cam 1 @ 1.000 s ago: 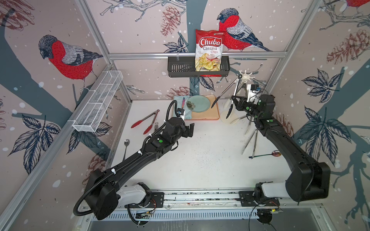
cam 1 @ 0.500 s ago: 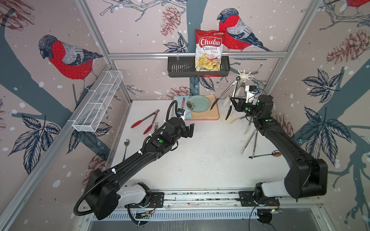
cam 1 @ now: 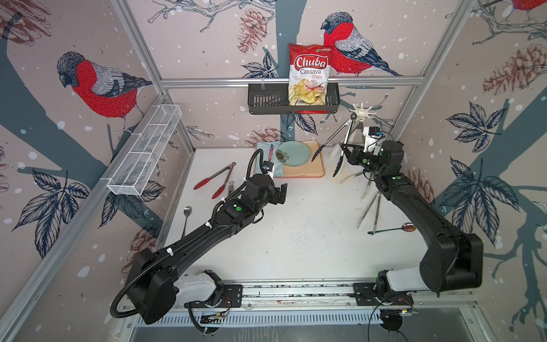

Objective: Hang food tongs on kitchen utensil racks
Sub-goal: Hang the food tongs on the rack, then pick up the food tongs from the center of the board.

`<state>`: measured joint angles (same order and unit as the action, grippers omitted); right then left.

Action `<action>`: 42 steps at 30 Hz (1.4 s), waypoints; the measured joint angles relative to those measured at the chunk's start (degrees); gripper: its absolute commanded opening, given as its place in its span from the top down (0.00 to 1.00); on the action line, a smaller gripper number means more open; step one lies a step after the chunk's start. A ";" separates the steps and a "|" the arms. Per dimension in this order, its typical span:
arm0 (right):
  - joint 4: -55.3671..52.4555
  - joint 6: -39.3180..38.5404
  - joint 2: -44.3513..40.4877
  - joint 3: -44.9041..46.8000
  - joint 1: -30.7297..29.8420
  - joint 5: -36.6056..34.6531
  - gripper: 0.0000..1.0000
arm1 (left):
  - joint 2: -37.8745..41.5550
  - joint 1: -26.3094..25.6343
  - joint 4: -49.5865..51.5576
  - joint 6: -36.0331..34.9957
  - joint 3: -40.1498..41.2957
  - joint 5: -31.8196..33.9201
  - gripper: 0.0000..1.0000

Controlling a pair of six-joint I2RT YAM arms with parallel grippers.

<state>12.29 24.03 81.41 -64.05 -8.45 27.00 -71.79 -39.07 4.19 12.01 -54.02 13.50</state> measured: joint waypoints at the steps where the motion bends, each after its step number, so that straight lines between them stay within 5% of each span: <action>1: -0.35 0.13 0.09 0.00 0.04 -0.52 0.69 | 0.00 0.20 0.00 0.00 -0.02 -0.04 0.02; 8: -2.34 0.09 0.72 -1.27 0.22 -2.10 0.60 | 0.02 2.08 0.00 0.55 -0.02 -1.42 0.01; 18: -3.78 -0.35 -0.83 -1.18 0.22 -2.16 0.17 | 1.16 6.25 0.83 3.19 0.44 -3.58 0.01; 24: -4.87 -1.44 -3.45 0.02 0.22 -1.66 0.00 | 2.97 11.32 3.39 6.16 1.84 -6.08 0.02; 34: -8.63 -2.84 -13.07 6.19 0.02 1.36 0.00 | 3.37 21.33 13.90 11.56 4.28 -7.74 0.06; 42: -11.04 -1.64 -16.04 8.74 -4.07 4.11 0.00 | -2.89 33.05 19.41 13.33 4.44 -10.45 0.34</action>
<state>1.26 22.39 65.36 -55.31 -12.51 31.11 -74.67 -6.02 23.59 25.34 -49.58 3.05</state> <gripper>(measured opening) 0.999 0.715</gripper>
